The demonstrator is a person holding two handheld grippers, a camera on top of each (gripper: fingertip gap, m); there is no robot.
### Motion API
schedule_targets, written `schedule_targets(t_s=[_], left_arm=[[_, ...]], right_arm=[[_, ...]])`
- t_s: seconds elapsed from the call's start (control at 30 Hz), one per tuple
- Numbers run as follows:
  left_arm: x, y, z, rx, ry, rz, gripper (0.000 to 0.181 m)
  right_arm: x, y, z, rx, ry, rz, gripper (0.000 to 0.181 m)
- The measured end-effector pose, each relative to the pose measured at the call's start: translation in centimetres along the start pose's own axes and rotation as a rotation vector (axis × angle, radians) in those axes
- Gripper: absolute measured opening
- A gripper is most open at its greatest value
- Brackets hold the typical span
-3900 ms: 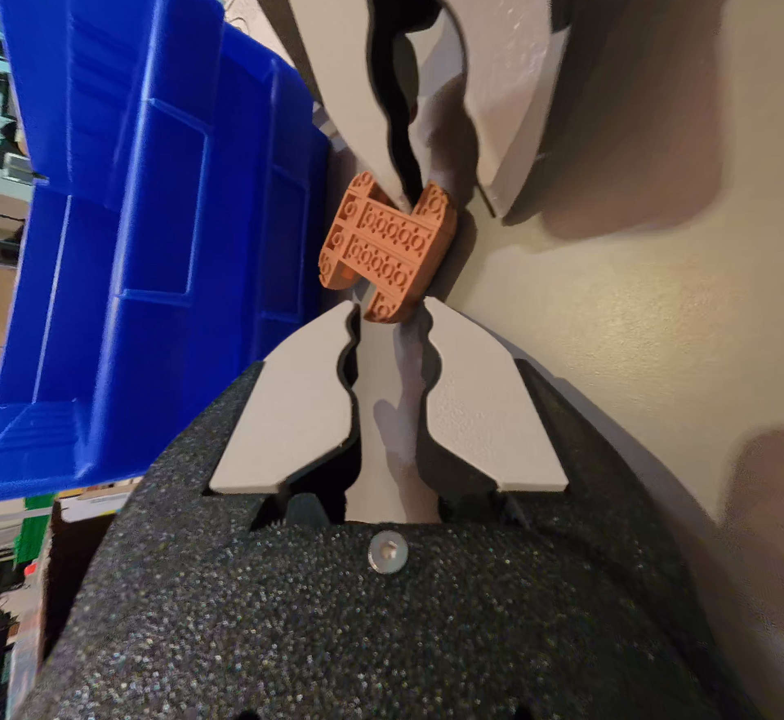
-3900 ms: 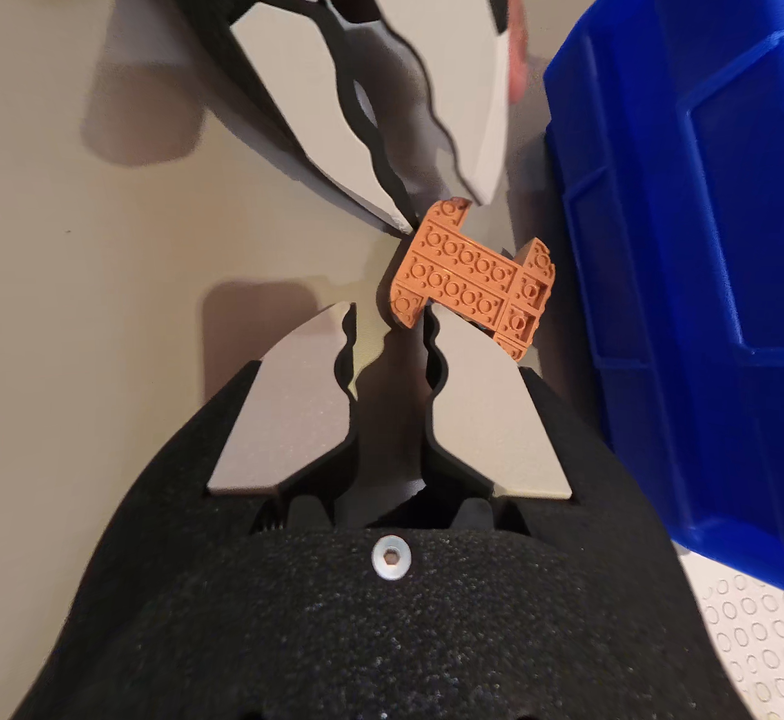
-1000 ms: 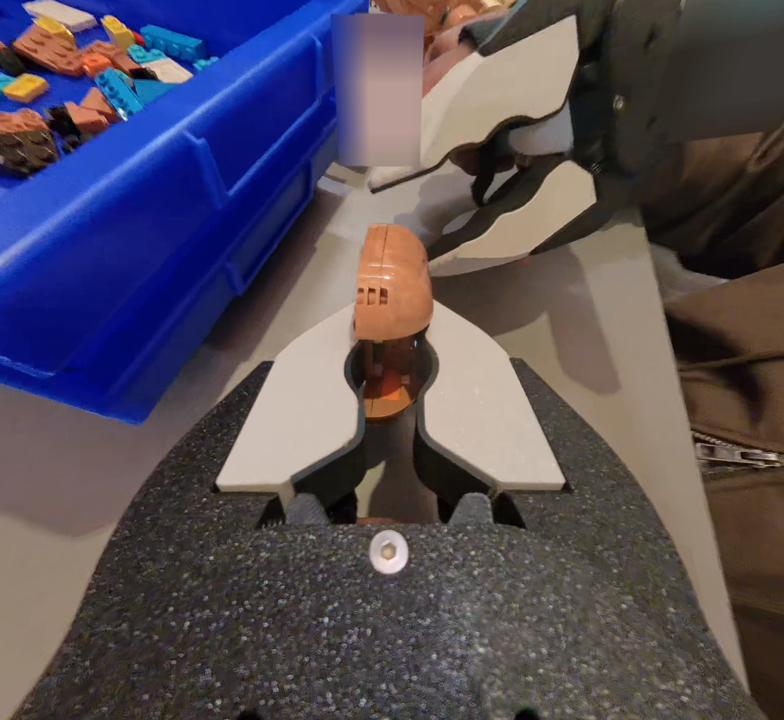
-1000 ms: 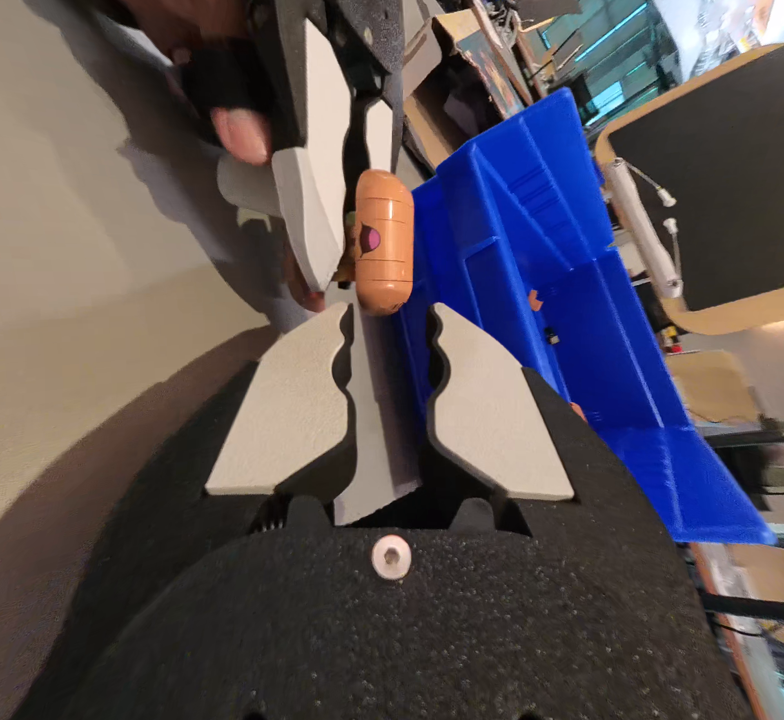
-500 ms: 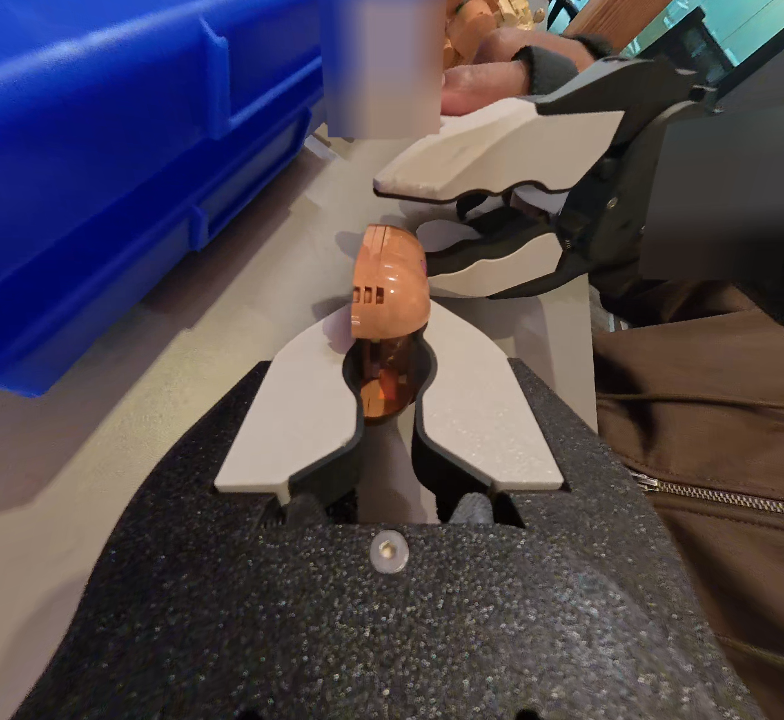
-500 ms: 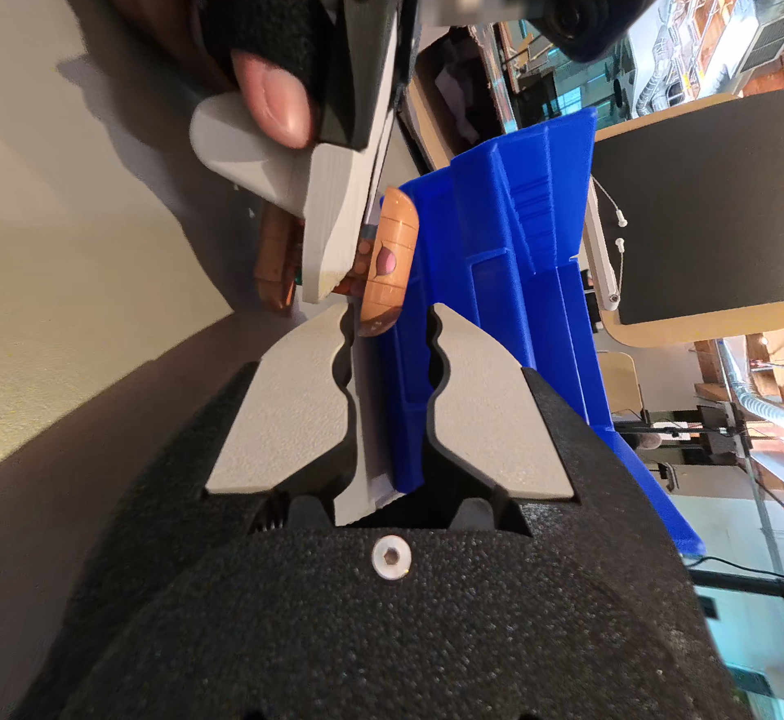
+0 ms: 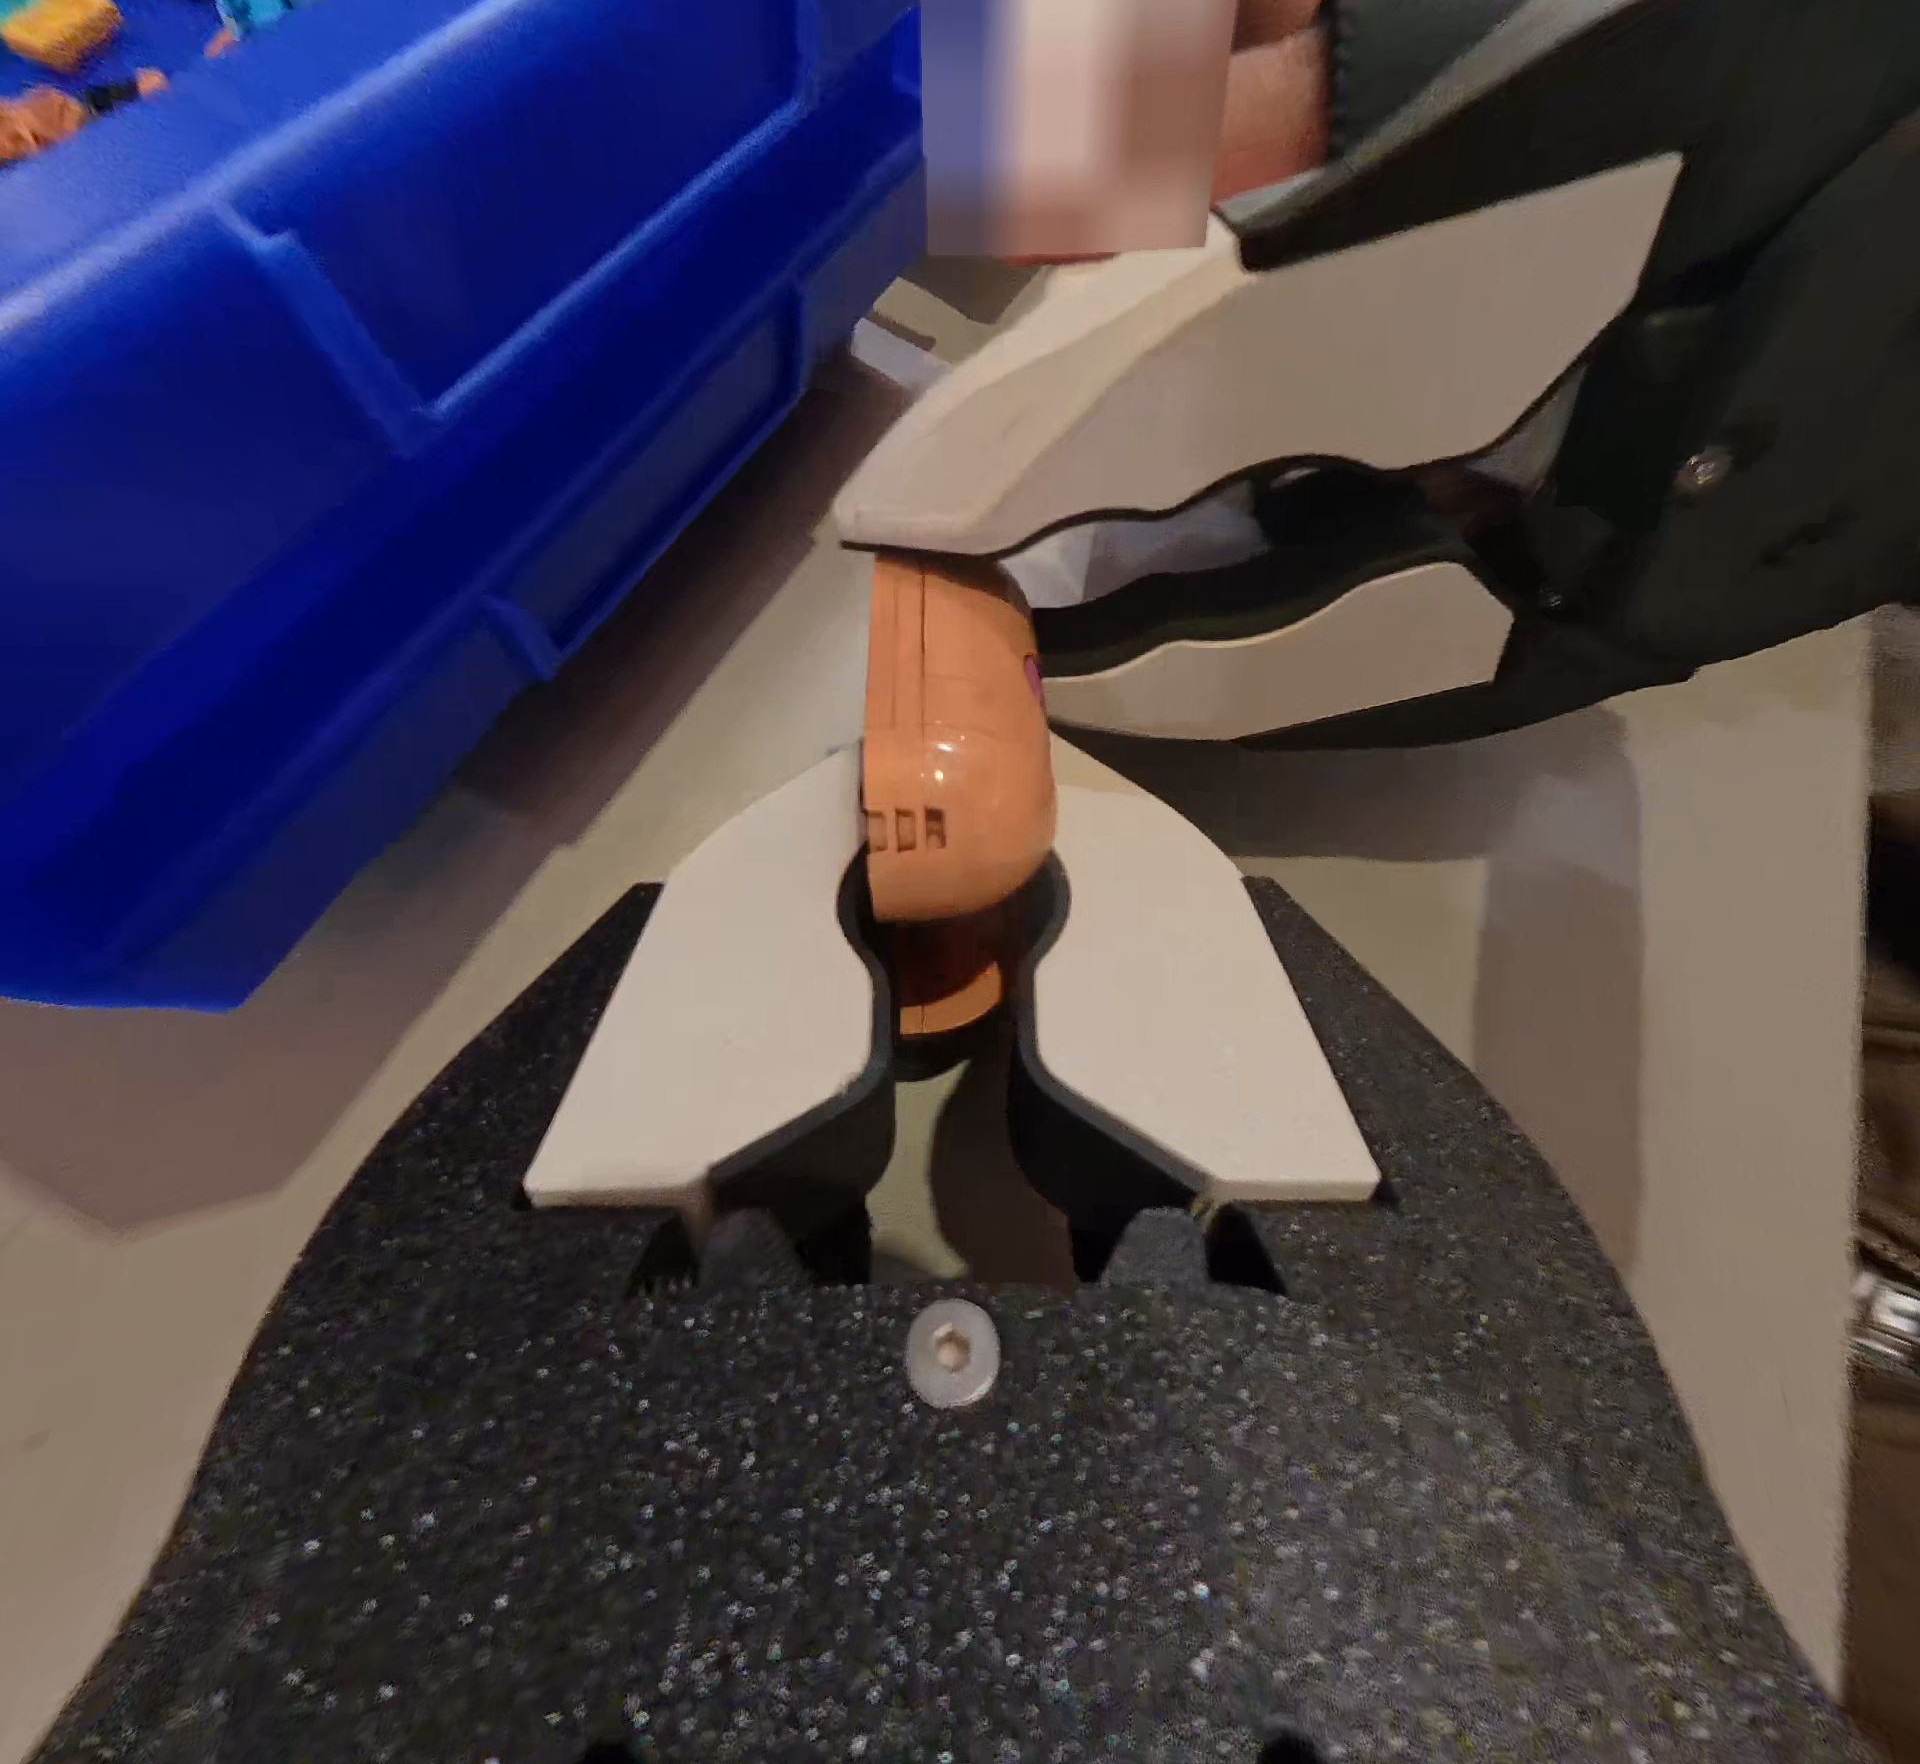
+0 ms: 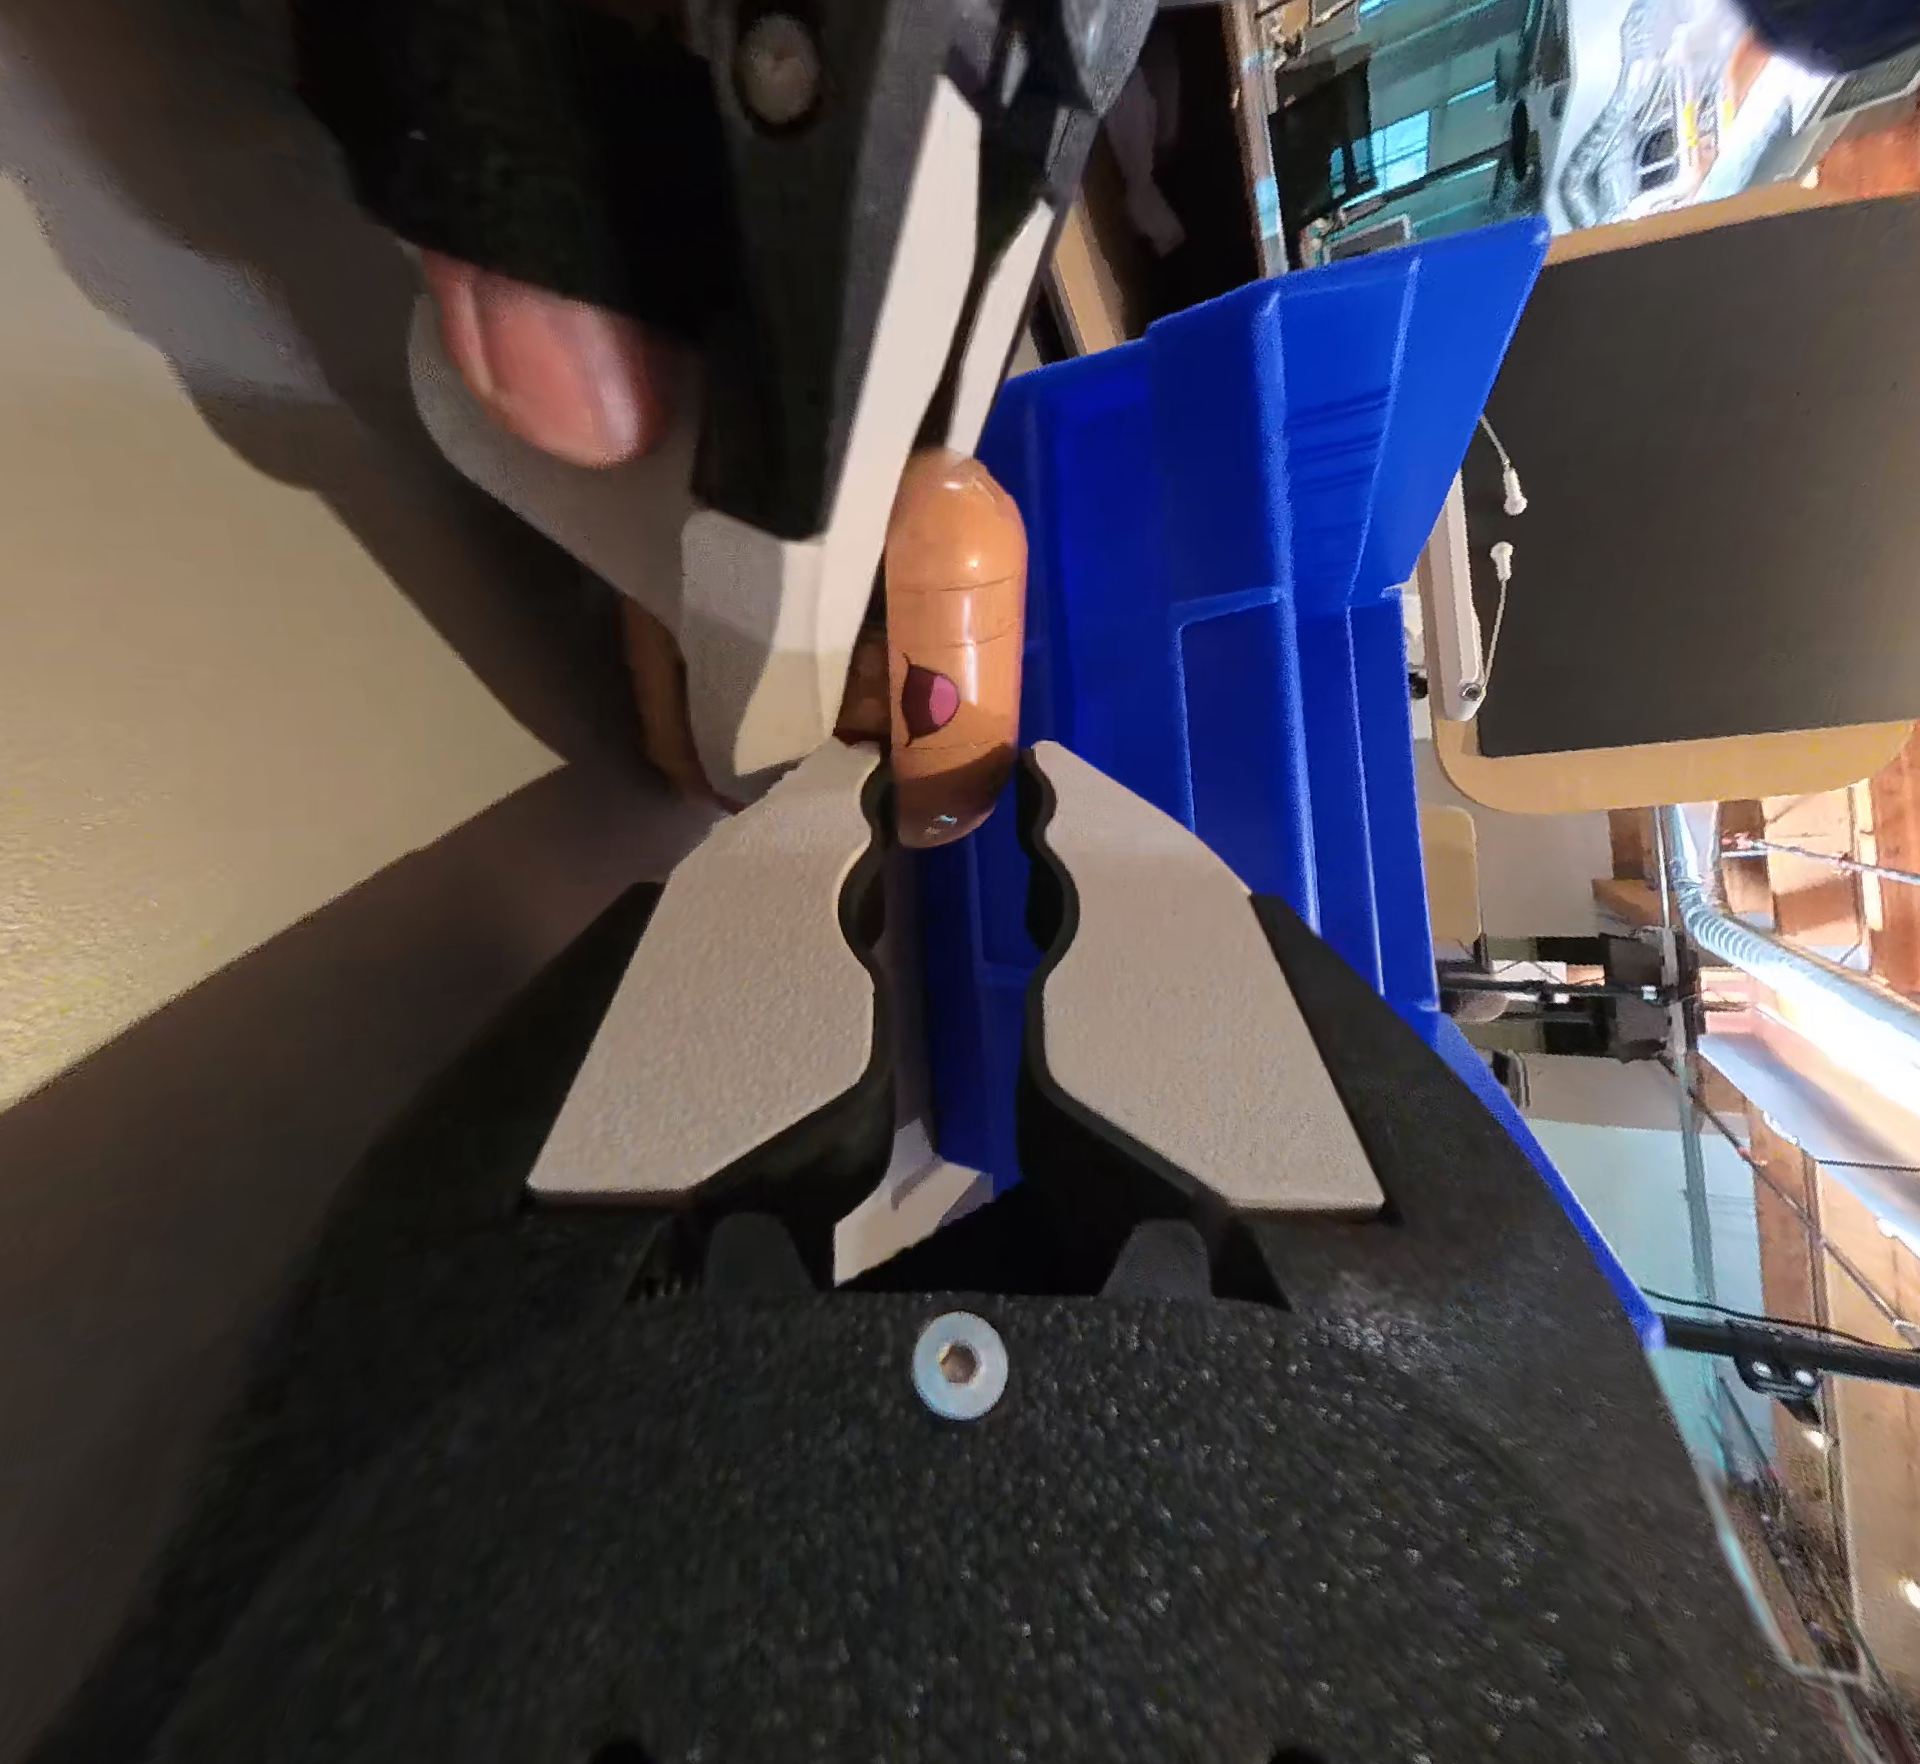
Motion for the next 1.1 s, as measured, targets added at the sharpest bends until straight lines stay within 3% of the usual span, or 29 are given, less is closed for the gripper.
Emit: schedule_targets(t_s=[0.2,0.3,0.37,0.6,0.9,1.1], left_arm=[[0.3,0.0,-0.1,0.138,-0.108,0.006,0.021],[0.7,0.3,-2.1,0.230,-0.031,0.018,0.020],[0.8,0.2,-2.0,0.283,-0.116,0.031,0.021],[0.6,0.0,-1.4,0.232,-0.141,0.025,0.020],[0.7,0.2,-2.3,0.303,-0.118,0.031,0.021],[0.4,0.7,-2.8,0.465,-0.133,0.061,0.023]], right_arm=[[0.3,0.3,0.1,-0.054,0.009,0.054,0.023],[1.1,1.1,0.8,-0.114,-0.001,0.132,0.028],[1.3,1.3,1.1,-0.153,0.004,0.146,0.028],[1.0,1.1,0.7,-0.163,0.052,0.189,0.031],[0.7,1.0,0.9,-0.197,0.026,0.213,0.026],[0.1,0.6,1.4,-0.177,-0.027,0.164,0.025]])
Point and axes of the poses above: each gripper's, where its closed fingertips meet, x out along the fingers, y out of its underside, z = x × y across the jaws, the point moved 3 cm from there along -x, back along the fingers, and after that the axes turned 6 degrees about -x, right-handed, at the moved point
